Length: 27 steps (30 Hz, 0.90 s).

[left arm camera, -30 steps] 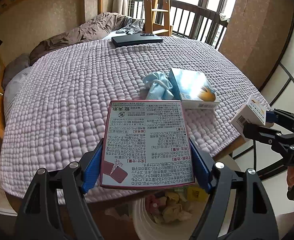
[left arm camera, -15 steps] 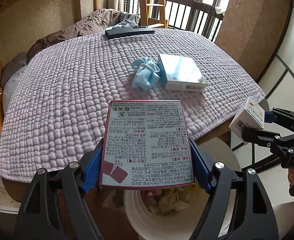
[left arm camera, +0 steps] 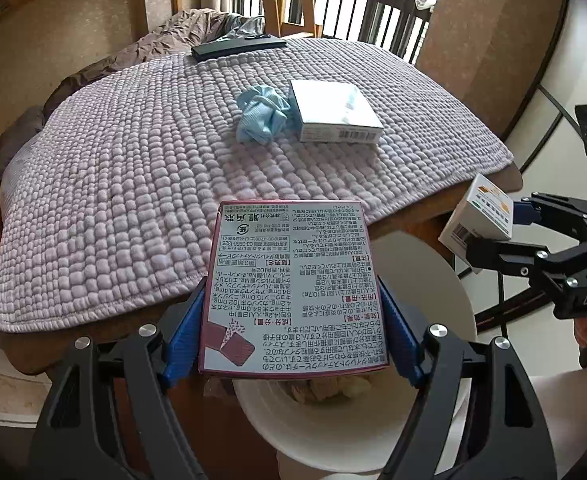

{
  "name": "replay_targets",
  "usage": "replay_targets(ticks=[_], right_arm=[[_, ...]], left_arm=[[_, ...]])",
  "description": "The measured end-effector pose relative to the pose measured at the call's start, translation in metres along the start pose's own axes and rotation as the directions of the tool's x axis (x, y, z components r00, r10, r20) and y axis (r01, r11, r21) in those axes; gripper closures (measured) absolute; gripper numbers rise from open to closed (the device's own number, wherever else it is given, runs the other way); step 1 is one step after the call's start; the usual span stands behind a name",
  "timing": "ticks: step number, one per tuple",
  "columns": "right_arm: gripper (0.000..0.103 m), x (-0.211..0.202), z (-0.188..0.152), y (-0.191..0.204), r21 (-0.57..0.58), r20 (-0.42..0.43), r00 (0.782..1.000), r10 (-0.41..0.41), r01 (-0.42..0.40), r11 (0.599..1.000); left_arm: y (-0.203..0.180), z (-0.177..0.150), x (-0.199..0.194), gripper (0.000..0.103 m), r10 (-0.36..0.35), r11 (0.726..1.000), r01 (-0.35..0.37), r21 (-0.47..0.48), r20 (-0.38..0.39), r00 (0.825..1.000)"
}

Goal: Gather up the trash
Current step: 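Carry both boxes in the grippers over the white bin opening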

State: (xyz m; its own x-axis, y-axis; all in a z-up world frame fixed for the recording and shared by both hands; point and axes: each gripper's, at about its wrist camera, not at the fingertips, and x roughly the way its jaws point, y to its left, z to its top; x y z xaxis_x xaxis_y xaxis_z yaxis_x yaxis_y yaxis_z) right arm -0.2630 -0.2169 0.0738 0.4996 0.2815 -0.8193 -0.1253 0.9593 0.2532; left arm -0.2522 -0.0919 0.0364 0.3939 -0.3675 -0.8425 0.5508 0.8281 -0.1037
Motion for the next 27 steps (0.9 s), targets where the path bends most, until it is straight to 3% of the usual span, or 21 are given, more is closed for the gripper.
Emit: replay_targets(ticks=[27], right_arm=[[0.039,0.013,-0.02,-0.002,0.017,-0.069,0.998,0.002,-0.001,1.0]], left_arm=[[-0.029,-0.027,0.016,0.024,-0.026,0.995,0.033,0.094,-0.072,0.997]])
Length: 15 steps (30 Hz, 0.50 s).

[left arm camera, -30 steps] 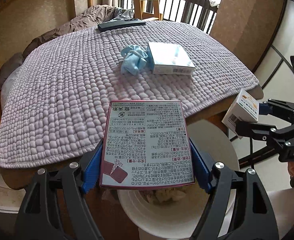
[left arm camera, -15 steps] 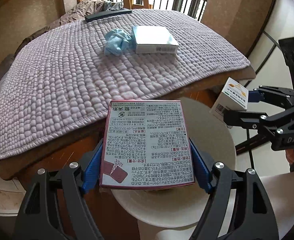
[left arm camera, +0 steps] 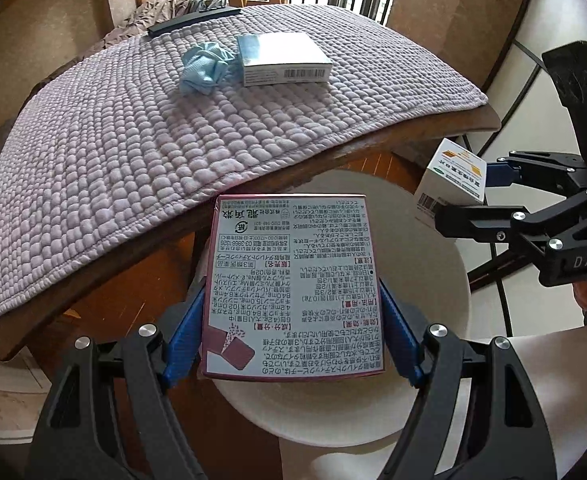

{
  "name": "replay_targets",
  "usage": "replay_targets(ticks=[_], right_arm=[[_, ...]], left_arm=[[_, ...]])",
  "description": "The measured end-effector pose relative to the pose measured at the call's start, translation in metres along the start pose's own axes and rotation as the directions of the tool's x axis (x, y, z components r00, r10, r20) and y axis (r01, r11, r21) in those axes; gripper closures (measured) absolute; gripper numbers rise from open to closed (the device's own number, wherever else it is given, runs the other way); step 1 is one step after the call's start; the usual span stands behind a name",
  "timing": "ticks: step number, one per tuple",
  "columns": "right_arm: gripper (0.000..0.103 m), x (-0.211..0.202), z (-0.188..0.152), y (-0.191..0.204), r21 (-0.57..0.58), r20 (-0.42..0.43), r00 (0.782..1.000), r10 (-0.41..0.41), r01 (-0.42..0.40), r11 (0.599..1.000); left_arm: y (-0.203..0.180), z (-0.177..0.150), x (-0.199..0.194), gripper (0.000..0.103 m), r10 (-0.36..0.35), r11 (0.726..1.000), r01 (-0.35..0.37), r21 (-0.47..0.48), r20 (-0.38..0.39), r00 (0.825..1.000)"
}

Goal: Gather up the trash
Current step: 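Carry both boxes in the grippers over the white bin opening, then lower the pink-edged box and white vitamin box into the bin opening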

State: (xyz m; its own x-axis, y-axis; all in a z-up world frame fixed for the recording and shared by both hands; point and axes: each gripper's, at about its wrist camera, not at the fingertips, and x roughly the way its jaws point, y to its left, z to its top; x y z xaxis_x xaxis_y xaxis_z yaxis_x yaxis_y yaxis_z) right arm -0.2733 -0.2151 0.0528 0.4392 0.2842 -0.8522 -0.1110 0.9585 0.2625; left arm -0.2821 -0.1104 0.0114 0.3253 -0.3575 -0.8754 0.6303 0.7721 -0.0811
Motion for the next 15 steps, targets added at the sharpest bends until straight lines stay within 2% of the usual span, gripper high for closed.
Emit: replay_targets(ticks=[15], right_arm=[[0.039,0.018,-0.004,0.0,0.001,-0.05,0.999,-0.004,0.004,1.0]], left_arm=[[0.002,-0.011,0.022,0.024,0.008,1.0,-0.008,-0.011,-0.05,0.999]])
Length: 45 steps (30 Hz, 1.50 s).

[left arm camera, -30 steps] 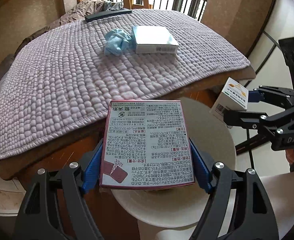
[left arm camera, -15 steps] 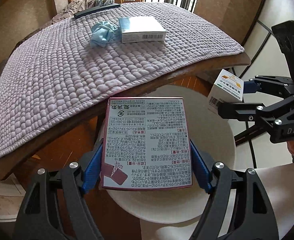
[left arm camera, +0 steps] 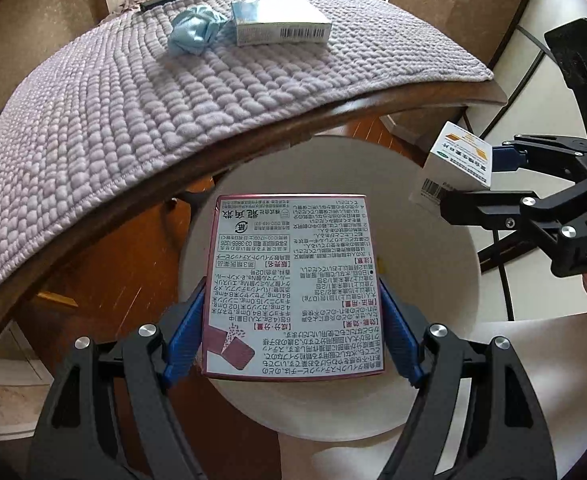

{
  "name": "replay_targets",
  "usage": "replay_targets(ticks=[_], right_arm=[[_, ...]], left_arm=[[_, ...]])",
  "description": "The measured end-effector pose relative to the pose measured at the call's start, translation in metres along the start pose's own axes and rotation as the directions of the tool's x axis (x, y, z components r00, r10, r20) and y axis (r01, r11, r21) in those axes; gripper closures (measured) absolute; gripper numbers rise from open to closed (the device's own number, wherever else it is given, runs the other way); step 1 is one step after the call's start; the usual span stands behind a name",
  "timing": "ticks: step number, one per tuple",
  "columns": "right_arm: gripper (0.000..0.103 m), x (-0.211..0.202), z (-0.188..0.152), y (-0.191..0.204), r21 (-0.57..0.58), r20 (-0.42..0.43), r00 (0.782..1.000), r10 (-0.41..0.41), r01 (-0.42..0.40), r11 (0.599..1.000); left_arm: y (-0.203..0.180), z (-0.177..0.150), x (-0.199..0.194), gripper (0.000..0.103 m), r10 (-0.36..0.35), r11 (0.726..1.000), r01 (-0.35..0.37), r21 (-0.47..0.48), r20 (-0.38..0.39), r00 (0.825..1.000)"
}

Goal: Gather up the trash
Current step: 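Lower the pink-edged box and white vitamin box into the bin opening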

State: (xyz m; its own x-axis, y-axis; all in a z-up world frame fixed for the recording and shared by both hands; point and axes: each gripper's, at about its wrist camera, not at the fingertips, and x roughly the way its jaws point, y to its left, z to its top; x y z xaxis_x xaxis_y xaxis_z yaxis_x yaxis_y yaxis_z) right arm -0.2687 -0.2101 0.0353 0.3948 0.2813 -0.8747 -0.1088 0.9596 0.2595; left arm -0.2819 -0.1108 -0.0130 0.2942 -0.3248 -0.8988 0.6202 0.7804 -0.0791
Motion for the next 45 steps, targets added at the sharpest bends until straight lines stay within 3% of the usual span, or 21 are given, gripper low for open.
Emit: replay_targets(ticks=[45], right_arm=[[0.038,0.048,-0.011,-0.007,-0.012,-0.091,0.995,-0.031,0.031,0.999]], left_arm=[[-0.017,-0.021,0.078,0.024,0.049,0.999,-0.049,-0.006,-0.048,0.998]])
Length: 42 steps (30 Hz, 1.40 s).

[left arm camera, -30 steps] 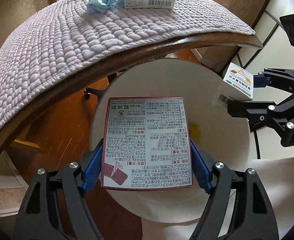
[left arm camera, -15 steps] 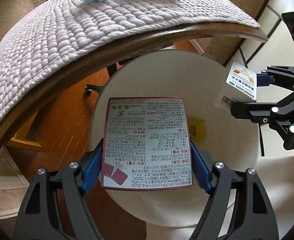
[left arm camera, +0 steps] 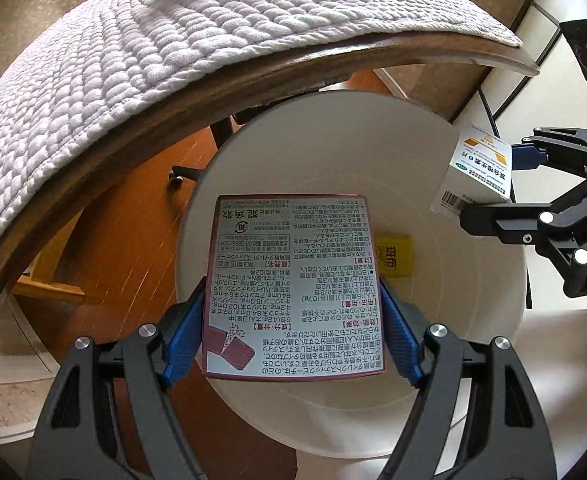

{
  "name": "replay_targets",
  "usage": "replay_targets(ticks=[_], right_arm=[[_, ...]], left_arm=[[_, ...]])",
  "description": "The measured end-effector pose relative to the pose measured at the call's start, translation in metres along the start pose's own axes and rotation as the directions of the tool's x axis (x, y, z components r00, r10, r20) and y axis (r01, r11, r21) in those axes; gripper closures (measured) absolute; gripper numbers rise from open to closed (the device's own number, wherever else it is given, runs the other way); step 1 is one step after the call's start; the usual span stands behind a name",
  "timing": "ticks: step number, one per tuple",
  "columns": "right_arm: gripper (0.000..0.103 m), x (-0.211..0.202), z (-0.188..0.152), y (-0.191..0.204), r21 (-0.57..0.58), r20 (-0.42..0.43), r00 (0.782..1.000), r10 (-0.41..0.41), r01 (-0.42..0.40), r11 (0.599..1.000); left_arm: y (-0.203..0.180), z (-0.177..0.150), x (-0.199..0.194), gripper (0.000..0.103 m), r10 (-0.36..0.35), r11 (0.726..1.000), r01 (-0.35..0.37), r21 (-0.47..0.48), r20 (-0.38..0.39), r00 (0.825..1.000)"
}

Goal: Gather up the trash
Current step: 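Lower the pink-edged box and white vitamin box into the bin opening, then open both grippers to drop the two boxes into the bin, then grasp the blue face mask with the left gripper while the right grasps the blue cartoon box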

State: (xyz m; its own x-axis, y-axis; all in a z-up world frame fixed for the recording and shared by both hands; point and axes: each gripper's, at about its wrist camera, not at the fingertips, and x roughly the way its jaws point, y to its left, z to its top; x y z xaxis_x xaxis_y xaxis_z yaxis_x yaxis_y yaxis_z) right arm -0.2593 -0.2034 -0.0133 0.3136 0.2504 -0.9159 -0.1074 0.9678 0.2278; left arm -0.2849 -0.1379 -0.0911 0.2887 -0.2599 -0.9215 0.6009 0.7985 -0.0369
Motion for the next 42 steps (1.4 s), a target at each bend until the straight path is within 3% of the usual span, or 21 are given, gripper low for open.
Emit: replay_targets(ticks=[22,25,27,33,35,38,40,42], right_arm=[[0.038,0.014,0.0,0.003,0.009,-0.025,1.0,-0.009,0.01,1.0],[0.034,0.014,0.001,0.001,0.021,-0.025,1.0,-0.01,0.011,1.0],[0.023,0.014,0.001,-0.001,0.033,-0.018,1.0,-0.013,0.014,0.999],[0.022,0.004,0.004,-0.003,0.021,0.015,1.0,-0.02,0.02,1.0],[0.021,-0.009,0.007,-0.001,-0.015,0.055,0.998,-0.031,0.032,0.999],[0.01,-0.03,0.012,0.004,-0.072,0.129,0.989,-0.076,0.086,0.994],[0.004,-0.045,0.016,0.007,-0.098,0.191,0.977,-0.097,0.117,0.988],[0.004,-0.058,0.024,0.01,-0.122,0.245,0.962,-0.119,0.153,0.981]], left_arm=[[-0.025,0.016,0.031,0.024,0.031,0.999,-0.031,0.035,-0.002,1.0],[-0.027,0.02,0.034,0.023,0.02,0.999,-0.02,0.033,-0.006,1.0],[-0.028,0.023,0.034,0.017,0.028,0.999,-0.028,0.036,0.001,1.0],[-0.034,0.03,0.028,0.013,0.04,0.998,-0.041,0.038,0.034,0.999],[-0.033,0.031,0.017,0.013,0.028,0.999,-0.03,0.041,0.054,0.998],[-0.031,0.032,-0.013,0.013,-0.006,0.998,-0.001,0.057,0.126,0.992],[-0.025,0.036,-0.035,0.011,-0.016,0.998,0.006,0.055,0.186,0.982],[-0.014,0.047,-0.058,0.002,0.004,1.0,-0.011,0.024,0.269,0.963]])
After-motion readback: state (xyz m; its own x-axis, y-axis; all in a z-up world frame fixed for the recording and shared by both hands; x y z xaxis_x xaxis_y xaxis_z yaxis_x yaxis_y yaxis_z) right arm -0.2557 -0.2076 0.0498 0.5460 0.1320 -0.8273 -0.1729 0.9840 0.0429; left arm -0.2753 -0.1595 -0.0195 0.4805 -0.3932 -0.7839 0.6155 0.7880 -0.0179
